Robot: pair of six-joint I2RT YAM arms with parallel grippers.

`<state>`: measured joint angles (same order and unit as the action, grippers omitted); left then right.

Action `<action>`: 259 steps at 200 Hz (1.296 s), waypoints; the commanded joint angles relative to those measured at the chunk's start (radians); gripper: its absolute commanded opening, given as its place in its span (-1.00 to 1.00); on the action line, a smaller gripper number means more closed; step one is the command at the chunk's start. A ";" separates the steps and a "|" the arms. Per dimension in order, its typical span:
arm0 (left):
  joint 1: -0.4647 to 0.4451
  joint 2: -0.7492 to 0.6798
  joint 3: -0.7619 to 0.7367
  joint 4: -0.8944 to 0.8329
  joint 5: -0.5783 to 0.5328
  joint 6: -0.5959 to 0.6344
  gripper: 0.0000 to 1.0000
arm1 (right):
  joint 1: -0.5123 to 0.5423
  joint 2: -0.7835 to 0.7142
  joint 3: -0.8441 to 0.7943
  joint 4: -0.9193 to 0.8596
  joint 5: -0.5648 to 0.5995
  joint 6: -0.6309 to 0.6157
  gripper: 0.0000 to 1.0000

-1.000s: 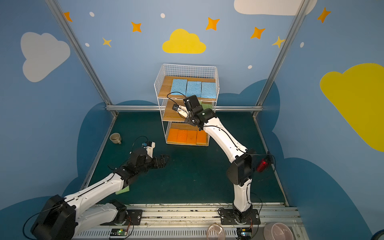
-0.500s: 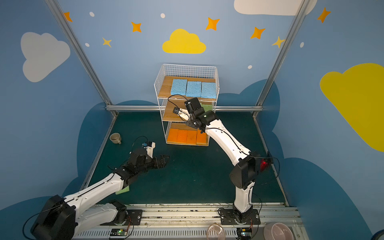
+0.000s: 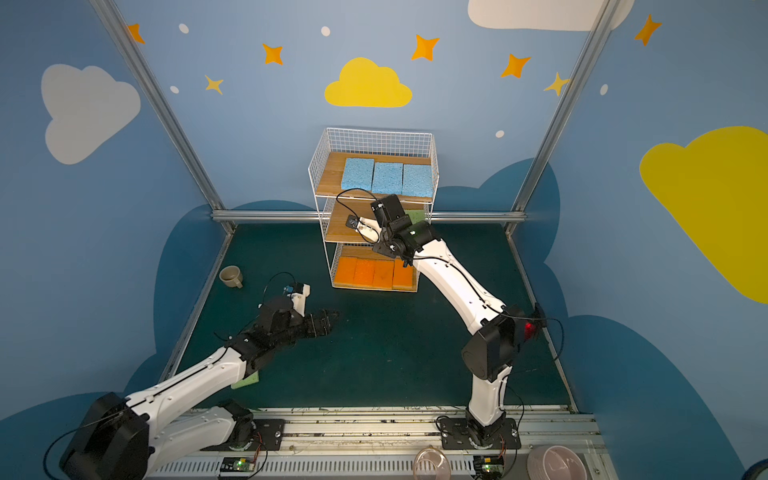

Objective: Place and organize the cleaning sponges onto the shelf

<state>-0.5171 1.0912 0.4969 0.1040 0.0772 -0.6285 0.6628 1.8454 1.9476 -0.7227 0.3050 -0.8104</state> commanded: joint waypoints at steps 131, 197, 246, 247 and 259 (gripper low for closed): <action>0.006 -0.002 0.019 -0.005 0.003 0.016 0.99 | -0.017 -0.012 -0.030 0.011 -0.027 -0.042 -0.38; 0.005 -0.039 0.017 -0.032 -0.006 0.019 0.99 | -0.001 -0.117 -0.124 0.068 -0.034 0.006 0.09; 0.011 -0.085 0.024 -0.130 -0.044 0.014 0.99 | 0.093 -0.241 -0.187 0.052 -0.075 0.164 0.27; 0.012 -0.086 0.024 -0.133 -0.045 0.012 0.99 | 0.095 -0.243 -0.188 0.052 -0.076 0.169 0.27; 0.023 -0.095 0.025 -0.166 -0.057 -0.013 1.00 | 0.124 -0.270 -0.212 0.045 -0.079 0.240 0.30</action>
<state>-0.5110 1.0168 0.4976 0.0303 0.0528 -0.6231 0.7353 1.6417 1.7683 -0.6720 0.2558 -0.7177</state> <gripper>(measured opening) 0.997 0.641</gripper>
